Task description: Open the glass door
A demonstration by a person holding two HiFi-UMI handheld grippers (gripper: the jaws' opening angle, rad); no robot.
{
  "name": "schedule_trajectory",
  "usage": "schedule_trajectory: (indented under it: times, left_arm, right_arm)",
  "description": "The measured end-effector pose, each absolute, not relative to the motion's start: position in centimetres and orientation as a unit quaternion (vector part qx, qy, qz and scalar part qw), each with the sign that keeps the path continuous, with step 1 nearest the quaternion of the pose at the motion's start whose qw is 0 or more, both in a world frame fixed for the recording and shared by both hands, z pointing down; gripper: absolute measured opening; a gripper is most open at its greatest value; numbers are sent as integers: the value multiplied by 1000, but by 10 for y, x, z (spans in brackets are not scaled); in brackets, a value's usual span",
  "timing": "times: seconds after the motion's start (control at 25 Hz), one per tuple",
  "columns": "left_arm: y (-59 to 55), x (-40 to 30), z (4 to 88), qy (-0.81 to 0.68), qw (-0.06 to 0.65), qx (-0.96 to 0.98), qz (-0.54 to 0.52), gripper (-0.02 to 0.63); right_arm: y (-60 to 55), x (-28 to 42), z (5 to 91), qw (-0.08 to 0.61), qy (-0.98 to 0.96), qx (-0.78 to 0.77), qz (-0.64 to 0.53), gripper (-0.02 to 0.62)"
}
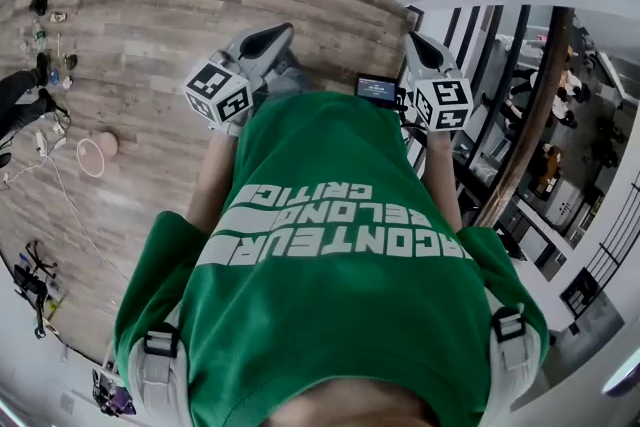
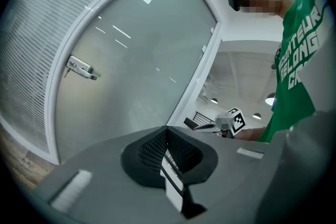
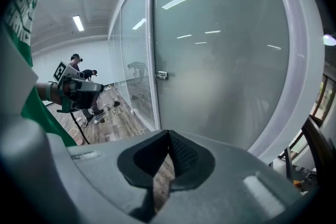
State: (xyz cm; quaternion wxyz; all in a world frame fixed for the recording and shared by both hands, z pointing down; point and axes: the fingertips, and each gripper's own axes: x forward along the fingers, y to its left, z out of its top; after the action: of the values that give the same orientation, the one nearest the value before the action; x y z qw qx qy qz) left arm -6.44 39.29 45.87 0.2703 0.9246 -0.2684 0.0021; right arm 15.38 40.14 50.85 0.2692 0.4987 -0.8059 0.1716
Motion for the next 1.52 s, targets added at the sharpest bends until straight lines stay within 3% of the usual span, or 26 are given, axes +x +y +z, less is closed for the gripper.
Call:
schedule_trajectory:
  times: [0.52,1.12,1.52]
  left_arm:
    - [332,-111,463,-272,268,924,-4,9]
    - [286,-85,467,-324,283,903,-5,9]
    - [209,-32,458,-334,259,906,10,9]
  right_arm:
    - [372,125,514,291,-796,501,177,-8]
    - [262,116,512,256,-848,438,155,-8]
    - [185,187,522,236,-843,448,182,-8]
